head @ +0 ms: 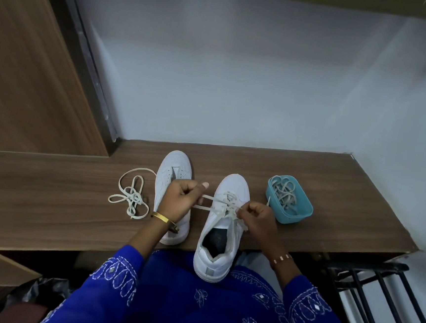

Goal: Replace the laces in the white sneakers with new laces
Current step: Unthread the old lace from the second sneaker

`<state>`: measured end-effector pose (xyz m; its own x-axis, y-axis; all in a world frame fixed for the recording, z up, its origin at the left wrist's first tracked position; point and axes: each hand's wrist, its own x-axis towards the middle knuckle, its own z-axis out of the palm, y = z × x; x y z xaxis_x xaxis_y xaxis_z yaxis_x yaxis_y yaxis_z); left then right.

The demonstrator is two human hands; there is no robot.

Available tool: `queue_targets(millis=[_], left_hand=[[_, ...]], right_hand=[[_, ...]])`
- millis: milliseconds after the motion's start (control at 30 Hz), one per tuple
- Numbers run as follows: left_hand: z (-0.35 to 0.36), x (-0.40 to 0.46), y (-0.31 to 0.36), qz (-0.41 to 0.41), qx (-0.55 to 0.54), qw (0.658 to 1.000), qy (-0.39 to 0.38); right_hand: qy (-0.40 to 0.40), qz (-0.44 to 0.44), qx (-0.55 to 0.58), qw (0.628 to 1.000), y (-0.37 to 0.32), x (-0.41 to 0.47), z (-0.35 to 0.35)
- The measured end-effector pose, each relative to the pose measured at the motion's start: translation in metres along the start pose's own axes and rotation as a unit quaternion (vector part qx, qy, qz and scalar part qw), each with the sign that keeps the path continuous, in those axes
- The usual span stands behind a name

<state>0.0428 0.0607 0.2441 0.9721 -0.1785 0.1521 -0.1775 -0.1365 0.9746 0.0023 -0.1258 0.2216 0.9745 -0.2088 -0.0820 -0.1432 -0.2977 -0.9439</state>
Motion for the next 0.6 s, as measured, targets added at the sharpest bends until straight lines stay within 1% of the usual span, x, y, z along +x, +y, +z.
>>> queue_targets(millis=[67, 100, 133, 167, 233, 267, 300, 333, 400, 467, 533, 600], left_hand=[[0.002, -0.001, 0.004, 0.001, 0.027, 1.000, -0.006], [0.003, 0.000, 0.003, 0.002, 0.071, 0.997, -0.020], [0.003, 0.001, 0.001, 0.000, 0.140, 0.989, -0.043], [0.003, 0.003, -0.002, -0.007, 0.228, 0.971, -0.077], [0.004, 0.007, -0.008, -0.036, 0.383, 0.910, -0.157], [0.006, 0.008, -0.011, -0.050, 0.425, 0.884, -0.187], [0.009, 0.008, -0.014, -0.059, 0.447, 0.869, -0.203], [0.012, 0.008, -0.016, -0.065, 0.457, 0.863, -0.206], [0.016, 0.007, -0.019, -0.069, 0.452, 0.870, -0.183], [0.017, 0.007, -0.019, -0.067, 0.418, 0.893, -0.151], [0.017, 0.006, -0.018, -0.063, 0.387, 0.912, -0.121], [0.017, 0.006, -0.020, -0.054, 0.372, 0.922, -0.097]], right_hand=[[-0.023, 0.001, -0.004, 1.000, 0.000, -0.001, -0.005], [-0.031, 0.013, 0.016, 0.999, 0.000, -0.001, -0.007], [-0.031, 0.026, 0.037, 0.998, -0.001, -0.002, -0.010], [-0.025, 0.034, 0.053, 0.998, -0.002, -0.003, -0.011], [-0.016, 0.031, 0.029, 0.999, -0.002, -0.002, -0.013], [-0.015, 0.023, -0.001, 1.000, -0.001, -0.001, -0.011], [-0.014, 0.015, -0.032, 0.999, 0.000, 0.000, -0.009], [-0.013, 0.009, -0.062, 0.998, 0.002, 0.001, -0.007], [-0.016, -0.014, -0.119, 0.993, 0.003, 0.001, -0.002], [-0.017, -0.053, -0.187, 0.981, 0.004, 0.002, 0.003], [-0.027, -0.084, -0.255, 0.963, 0.003, 0.002, 0.006], [-0.049, -0.111, -0.328, 0.937, 0.001, 0.000, 0.010]])
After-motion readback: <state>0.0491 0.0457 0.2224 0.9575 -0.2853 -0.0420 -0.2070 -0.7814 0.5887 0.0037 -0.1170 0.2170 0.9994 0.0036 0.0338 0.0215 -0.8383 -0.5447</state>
